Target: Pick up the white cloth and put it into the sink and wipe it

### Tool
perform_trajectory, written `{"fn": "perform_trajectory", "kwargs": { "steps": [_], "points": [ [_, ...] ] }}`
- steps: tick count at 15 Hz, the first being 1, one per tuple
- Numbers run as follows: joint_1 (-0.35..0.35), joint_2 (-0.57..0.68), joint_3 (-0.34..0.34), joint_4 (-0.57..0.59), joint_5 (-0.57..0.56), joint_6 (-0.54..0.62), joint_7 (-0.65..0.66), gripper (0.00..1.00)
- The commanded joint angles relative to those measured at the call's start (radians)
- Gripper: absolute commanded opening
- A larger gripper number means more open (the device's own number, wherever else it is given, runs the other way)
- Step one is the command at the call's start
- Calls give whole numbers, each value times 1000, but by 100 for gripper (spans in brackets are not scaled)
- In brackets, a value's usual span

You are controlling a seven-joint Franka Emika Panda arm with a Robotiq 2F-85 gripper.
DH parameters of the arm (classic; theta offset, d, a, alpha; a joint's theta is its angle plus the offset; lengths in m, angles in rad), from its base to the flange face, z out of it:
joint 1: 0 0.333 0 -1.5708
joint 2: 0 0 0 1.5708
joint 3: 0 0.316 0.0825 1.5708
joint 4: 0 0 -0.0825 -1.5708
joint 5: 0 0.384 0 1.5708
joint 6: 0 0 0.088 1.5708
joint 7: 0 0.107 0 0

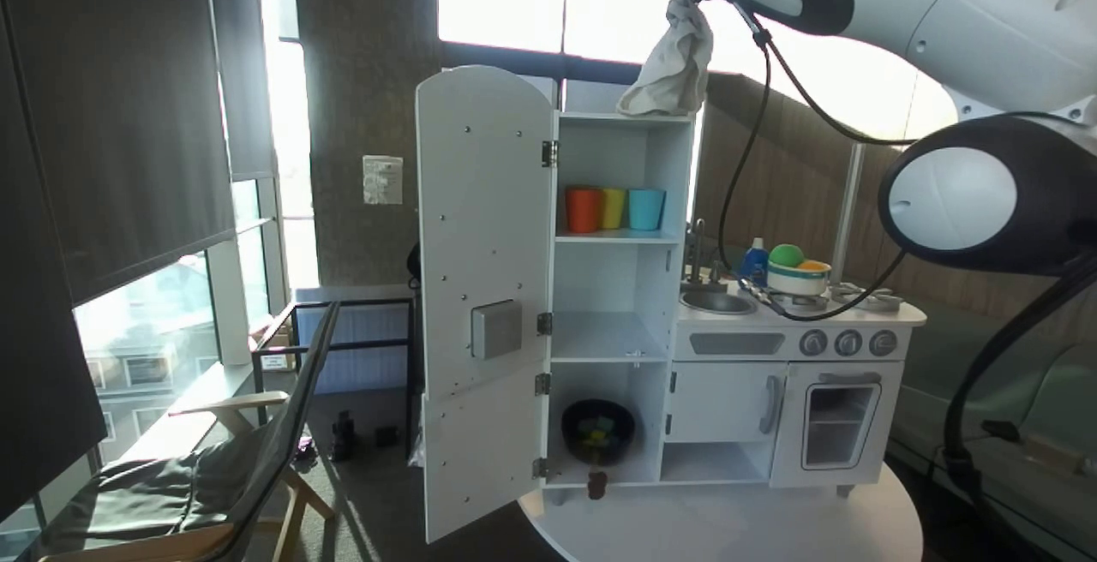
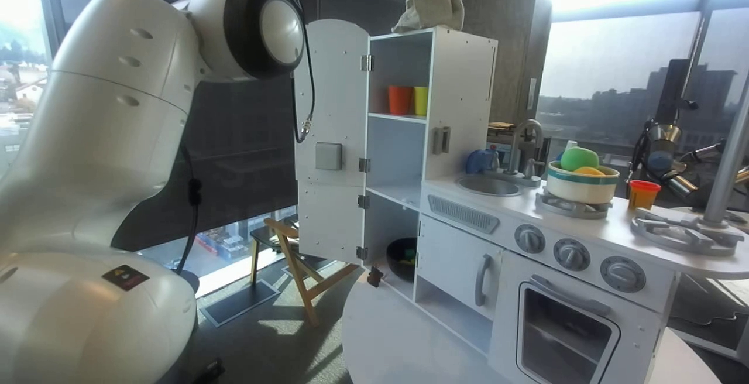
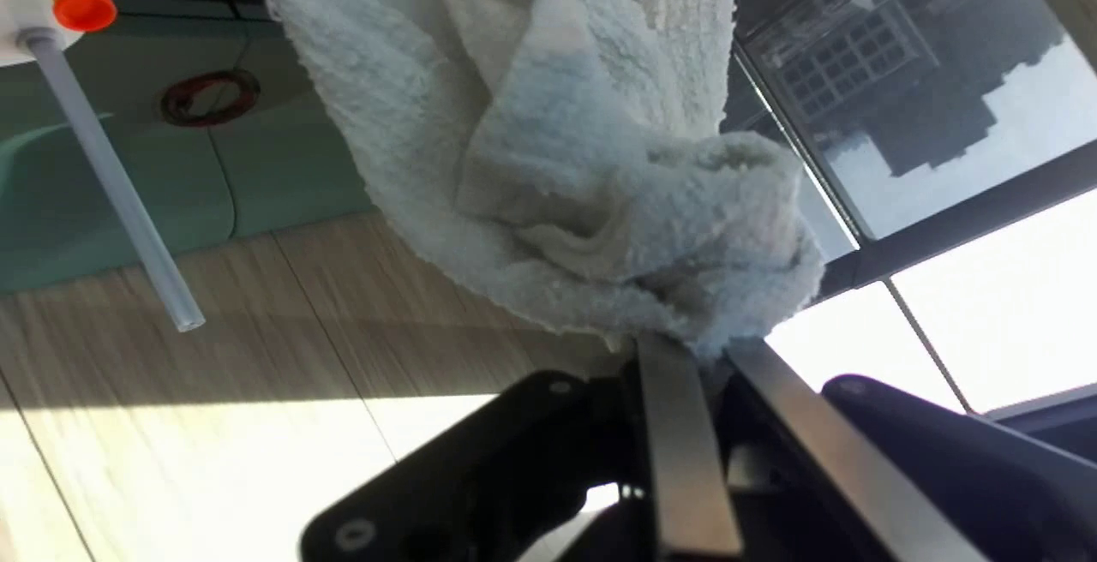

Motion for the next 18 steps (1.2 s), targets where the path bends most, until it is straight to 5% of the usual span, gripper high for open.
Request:
{"fn": "perform_trajectory", "kwargs": {
  "steps": [1,6,11,13,14,16,18],
  "points": [
    [2,-40,-84,0,-19,-54,134,9],
    [-18,-65,-152,0,-54,-171,295,9],
    [-43,-18,-121,-10,-21,-210,288,8],
    [-48,17,-93,-26,16,-200,271,8],
    [-80,100,-68,78,67,-216,211,8],
    [-86,79,-35,-26,151,-120,178,9],
    [-124,143,-29,50,232,-93,138,10]
  ]
}}
